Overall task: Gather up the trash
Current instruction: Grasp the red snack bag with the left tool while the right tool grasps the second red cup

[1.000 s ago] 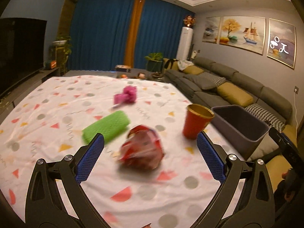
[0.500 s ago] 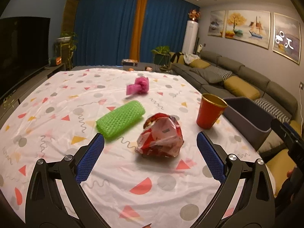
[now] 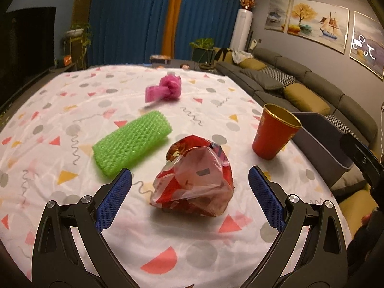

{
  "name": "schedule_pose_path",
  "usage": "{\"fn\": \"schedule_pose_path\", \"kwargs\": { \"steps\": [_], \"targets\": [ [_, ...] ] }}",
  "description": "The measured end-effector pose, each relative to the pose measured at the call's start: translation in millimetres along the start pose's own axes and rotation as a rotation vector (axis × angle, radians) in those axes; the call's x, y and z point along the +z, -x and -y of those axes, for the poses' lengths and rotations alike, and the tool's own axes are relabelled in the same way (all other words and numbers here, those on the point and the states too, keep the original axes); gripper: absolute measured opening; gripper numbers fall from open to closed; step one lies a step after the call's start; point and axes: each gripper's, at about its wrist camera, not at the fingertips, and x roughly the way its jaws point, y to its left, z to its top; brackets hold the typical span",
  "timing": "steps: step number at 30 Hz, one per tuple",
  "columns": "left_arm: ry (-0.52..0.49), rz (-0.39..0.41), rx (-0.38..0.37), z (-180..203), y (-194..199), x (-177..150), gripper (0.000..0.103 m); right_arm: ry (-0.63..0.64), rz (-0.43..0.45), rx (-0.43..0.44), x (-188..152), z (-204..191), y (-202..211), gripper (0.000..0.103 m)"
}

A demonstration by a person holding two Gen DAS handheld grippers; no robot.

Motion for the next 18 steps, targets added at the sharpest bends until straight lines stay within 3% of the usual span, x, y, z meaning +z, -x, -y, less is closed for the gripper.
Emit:
{"fn": "schedule_pose_path", "kwargs": {
  "steps": [2, 6, 10, 12, 18],
  "targets": [
    [-0.004, -0.02, 0.0, 1, -8, 0, 0.094, 0.007, -0.015, 0.004, 3, -3, -15, 0.087],
    [-0.004, -0.071, -0.028, -1, -22, 0, 0.072, 0.019, -0.038, 0.001, 7, -7, -40, 0.087],
    [0.019, -0.079, -0.064, -7, -27, 2, 0.062, 0.025, -0.05, -0.004, 11, -9, -60, 0.087],
    [0.042, -0.068, -0.087, -12, -26, 2, 0.053, 0.026, -0.063, -0.016, 12, -9, -71, 0.087],
    [0.105, 0.03, -0.08, -25, -2, 19, 0.049, 0.018, -0.102, -0.034, 13, -8, -97, 0.087]
  ]
}}
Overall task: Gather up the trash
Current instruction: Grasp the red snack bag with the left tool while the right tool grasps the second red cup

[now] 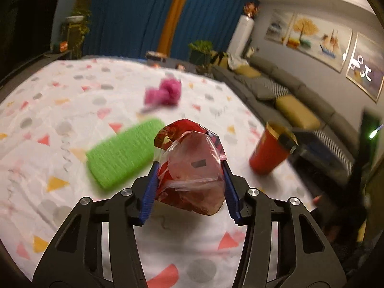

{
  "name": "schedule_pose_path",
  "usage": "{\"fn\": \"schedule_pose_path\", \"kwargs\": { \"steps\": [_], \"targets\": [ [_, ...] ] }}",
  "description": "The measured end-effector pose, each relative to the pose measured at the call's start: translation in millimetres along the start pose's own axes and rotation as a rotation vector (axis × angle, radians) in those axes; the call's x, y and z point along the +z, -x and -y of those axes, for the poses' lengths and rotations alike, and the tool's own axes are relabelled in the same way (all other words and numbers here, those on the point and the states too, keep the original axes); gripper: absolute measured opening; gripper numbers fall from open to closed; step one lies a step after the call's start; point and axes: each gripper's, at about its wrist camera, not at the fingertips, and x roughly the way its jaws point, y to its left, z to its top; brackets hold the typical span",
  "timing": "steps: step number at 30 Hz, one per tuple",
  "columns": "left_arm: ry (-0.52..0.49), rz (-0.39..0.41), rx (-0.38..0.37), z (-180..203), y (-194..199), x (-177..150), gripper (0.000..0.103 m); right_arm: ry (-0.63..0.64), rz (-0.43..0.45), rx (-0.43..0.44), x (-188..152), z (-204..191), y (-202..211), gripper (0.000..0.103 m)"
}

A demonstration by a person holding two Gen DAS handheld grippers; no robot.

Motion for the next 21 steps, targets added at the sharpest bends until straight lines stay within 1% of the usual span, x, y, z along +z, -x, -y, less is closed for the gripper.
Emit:
{"fn": "schedule_pose_path", "kwargs": {
  "steps": [3, 6, 10, 13, 15, 16, 19, 21],
  "targets": [
    [0.023, 0.057, 0.023, -5, 14, 20, 0.049, 0.003, -0.012, -0.012, 1, -3, -11, 0.087],
    [0.025, 0.091, 0.063, -9, 13, 30, 0.049, -0.003, -0.022, -0.021, 2, -3, -17, 0.087],
    [0.051, 0.059, 0.079, -23, -6, 21, 0.049, -0.013, -0.041, -0.022, 3, -2, -25, 0.087],
    [0.06, 0.04, 0.07, -28, -12, 18, 0.049, -0.009, -0.038, -0.023, 4, -3, -27, 0.087],
    [0.052, 0.052, 0.08, -29, -11, 18, 0.049, -0.001, -0.043, -0.022, 4, -5, -29, 0.084],
    [0.048, 0.056, 0.084, -29, -10, 18, 0.049, 0.005, -0.048, -0.019, 4, -6, -30, 0.081],
    [0.04, 0.053, 0.091, -29, -11, 16, 0.049, 0.013, -0.06, -0.01, 4, -7, -31, 0.075],
    [0.042, 0.05, 0.089, -29, -11, 15, 0.049, 0.012, -0.059, -0.008, 4, -7, -33, 0.073]
  ]
}}
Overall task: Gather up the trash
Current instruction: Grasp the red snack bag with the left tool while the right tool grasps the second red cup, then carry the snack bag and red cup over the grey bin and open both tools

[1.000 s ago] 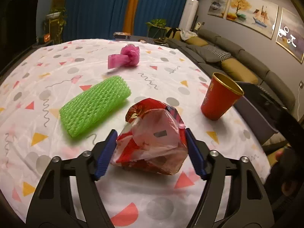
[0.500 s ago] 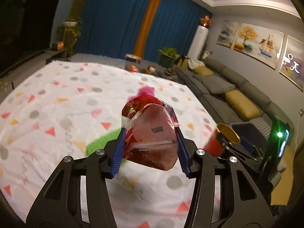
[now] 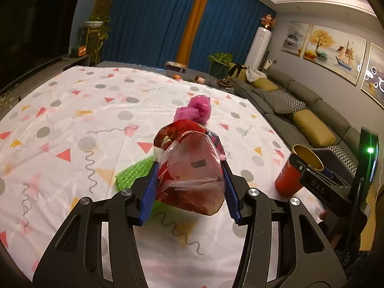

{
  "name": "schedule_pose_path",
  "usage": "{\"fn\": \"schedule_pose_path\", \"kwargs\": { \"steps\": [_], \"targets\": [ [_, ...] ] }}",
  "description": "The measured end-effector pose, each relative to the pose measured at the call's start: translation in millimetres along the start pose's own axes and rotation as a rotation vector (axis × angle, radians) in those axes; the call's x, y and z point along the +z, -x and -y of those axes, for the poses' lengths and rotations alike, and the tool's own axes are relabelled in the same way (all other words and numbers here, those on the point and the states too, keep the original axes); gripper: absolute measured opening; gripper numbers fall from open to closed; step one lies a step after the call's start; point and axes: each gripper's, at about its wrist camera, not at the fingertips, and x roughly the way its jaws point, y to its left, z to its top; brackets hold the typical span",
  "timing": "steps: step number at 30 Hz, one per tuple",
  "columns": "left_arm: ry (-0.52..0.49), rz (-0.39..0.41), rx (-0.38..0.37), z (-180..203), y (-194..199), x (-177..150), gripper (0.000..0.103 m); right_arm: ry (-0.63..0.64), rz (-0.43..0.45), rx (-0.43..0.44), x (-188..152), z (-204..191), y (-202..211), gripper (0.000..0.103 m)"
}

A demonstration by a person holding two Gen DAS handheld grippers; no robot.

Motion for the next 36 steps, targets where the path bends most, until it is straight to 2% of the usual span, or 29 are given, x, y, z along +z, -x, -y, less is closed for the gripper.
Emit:
{"fn": "schedule_pose_path", "kwargs": {
  "steps": [12, 24, 36],
  "targets": [
    [-0.007, 0.008, -0.005, 1, 1, -3, 0.049, -0.006, 0.029, 0.01, -3, 1, 13, 0.068],
    [-0.022, 0.005, -0.026, 2, -3, -6, 0.049, -0.014, 0.104, 0.04, -9, 7, 69, 0.068],
    [-0.062, -0.003, -0.092, 36, 23, -9, 0.049, 0.005, 0.152, 0.052, -17, 18, 111, 0.068]
  ]
}}
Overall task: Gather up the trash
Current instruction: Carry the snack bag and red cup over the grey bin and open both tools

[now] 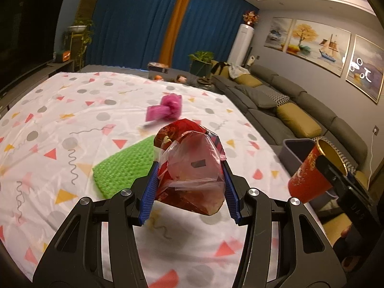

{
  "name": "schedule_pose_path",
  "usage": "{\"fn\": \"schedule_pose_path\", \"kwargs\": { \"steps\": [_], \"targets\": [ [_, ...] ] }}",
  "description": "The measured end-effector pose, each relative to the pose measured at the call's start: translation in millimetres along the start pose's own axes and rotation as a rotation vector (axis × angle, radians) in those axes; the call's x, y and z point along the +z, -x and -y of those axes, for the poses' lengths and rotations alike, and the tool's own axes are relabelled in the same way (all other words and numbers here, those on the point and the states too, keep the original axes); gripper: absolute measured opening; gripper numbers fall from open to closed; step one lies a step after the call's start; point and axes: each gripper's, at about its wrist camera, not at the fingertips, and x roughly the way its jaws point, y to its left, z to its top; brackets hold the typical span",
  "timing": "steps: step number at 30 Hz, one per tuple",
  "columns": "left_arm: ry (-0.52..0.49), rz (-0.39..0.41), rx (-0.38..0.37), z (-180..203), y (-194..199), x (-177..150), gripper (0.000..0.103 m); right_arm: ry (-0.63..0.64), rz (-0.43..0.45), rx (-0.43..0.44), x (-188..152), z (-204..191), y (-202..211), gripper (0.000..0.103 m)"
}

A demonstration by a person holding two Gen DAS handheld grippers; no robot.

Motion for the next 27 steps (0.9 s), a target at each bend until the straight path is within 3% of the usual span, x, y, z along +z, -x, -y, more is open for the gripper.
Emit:
{"fn": "schedule_pose_path", "kwargs": {
  "steps": [14, 20, 27],
  "targets": [
    [-0.132, 0.034, -0.163, 96, 15, 19, 0.049, -0.045, 0.071, -0.057, 7, 49, 28, 0.068],
    [-0.206, 0.043, -0.268, 161, -5, 28, 0.049, -0.092, 0.112, -0.142, 14, 95, 33, 0.068],
    [-0.268, 0.006, -0.391, 224, -54, 28, 0.049, -0.171, 0.129, -0.21, 14, 147, 28, 0.068]
  ]
}}
